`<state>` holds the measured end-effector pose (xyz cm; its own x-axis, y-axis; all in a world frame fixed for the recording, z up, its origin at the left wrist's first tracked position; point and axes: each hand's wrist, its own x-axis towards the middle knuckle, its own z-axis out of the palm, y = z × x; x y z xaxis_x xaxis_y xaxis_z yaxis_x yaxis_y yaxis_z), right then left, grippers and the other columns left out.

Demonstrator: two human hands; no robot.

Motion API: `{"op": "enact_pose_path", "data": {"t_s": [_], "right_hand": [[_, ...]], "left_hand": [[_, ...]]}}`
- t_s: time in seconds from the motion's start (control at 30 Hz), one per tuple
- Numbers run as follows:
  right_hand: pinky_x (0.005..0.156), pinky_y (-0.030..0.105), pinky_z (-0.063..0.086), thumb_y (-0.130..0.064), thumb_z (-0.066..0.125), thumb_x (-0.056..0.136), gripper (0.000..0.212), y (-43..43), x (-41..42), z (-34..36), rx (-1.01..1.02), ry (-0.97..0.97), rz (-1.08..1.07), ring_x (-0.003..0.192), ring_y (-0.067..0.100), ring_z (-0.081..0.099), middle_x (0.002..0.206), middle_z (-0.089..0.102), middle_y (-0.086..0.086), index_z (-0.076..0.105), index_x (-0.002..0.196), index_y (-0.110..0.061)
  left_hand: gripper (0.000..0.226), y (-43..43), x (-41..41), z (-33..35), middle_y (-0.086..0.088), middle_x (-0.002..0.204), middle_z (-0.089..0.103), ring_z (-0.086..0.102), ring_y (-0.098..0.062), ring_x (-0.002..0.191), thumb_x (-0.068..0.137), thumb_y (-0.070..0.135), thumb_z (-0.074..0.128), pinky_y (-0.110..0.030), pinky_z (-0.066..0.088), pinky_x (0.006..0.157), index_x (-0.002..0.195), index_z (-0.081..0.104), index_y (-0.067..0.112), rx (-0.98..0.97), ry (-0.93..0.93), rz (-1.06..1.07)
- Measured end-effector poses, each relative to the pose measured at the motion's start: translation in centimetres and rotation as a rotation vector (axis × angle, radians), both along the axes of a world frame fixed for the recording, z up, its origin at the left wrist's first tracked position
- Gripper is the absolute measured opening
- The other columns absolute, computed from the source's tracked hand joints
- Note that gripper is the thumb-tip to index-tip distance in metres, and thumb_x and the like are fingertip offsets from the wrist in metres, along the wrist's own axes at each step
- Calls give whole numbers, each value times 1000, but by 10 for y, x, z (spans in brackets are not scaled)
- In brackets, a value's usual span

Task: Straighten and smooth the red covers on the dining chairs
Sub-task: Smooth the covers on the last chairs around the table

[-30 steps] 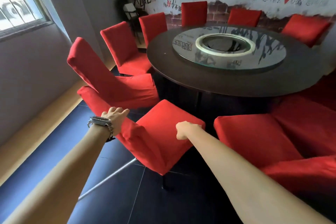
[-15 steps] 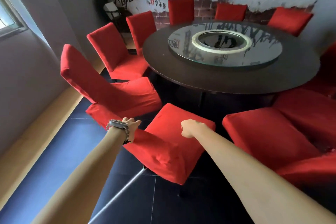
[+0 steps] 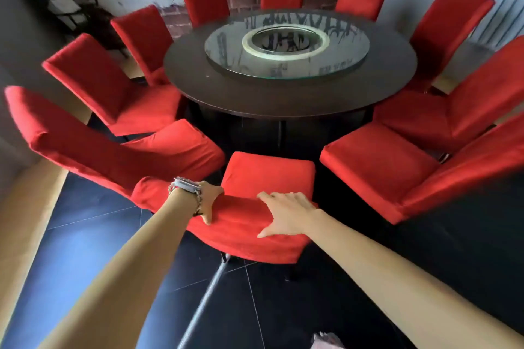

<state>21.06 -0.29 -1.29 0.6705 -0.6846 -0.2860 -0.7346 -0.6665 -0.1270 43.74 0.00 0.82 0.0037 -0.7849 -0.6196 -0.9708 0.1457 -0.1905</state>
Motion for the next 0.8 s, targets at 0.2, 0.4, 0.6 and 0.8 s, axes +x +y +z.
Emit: {"op": "enact_pose_path", "data": {"t_s": [0.2, 0.4, 0.6, 0.8], "right_hand": [[74, 42, 48, -52, 57, 89, 58, -9, -2, -1, -206, -40, 136, 80, 31, 64, 87, 63, 6, 39, 123, -9], [65, 37, 38, -49, 56, 91, 54, -33, 8, 8, -225, -5, 211, 80, 33, 63, 88, 64, 10, 41, 121, -7], [63, 34, 36, -49, 57, 90, 52, -59, -31, 18, -192, 111, 193, 79, 32, 62, 86, 62, 9, 39, 118, -10], [64, 32, 36, -49, 58, 90, 53, -81, -76, 19, -182, 196, 158, 75, 26, 58, 80, 55, 3, 39, 122, -11]], "left_hand": [[91, 11, 80, 0, 6, 146, 39, 37, -22, 135, 74, 52, 72, -56, 27, 107, 148, 23, 30, -173, -145, 104], [74, 25, 106, -5, 0, 144, 34, 29, -39, 129, 78, 44, 72, -61, 38, 99, 142, 39, 26, -427, 177, 460], [78, 26, 68, -16, -20, 138, 38, 46, -42, 121, 67, 37, 83, -50, 40, 97, 136, 51, 19, -634, 448, 664], [70, 12, 23, -27, -21, 138, 38, 49, -40, 119, 70, 39, 80, -45, 43, 93, 133, 54, 22, -584, 473, 632]]}}
